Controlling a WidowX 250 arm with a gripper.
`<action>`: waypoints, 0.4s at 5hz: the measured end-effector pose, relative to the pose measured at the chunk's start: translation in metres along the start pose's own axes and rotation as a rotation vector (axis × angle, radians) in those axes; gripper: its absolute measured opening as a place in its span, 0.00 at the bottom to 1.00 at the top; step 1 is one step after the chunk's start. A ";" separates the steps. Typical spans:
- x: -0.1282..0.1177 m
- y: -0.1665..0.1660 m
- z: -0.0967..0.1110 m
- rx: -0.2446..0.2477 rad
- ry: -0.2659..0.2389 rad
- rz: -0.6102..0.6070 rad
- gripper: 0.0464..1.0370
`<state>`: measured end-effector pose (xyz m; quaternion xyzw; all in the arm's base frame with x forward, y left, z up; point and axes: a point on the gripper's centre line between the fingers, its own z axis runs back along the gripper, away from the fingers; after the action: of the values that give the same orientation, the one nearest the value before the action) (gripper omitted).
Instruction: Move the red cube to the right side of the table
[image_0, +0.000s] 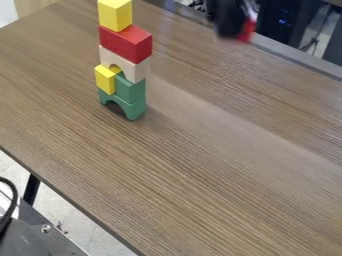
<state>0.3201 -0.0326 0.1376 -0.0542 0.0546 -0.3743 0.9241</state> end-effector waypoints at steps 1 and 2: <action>0.013 0.002 -0.047 -0.074 0.013 0.011 0.53; 0.016 -0.003 -0.095 -0.125 -0.015 0.044 0.53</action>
<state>0.3158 -0.0517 0.0434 -0.1135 0.0719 -0.3493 0.9273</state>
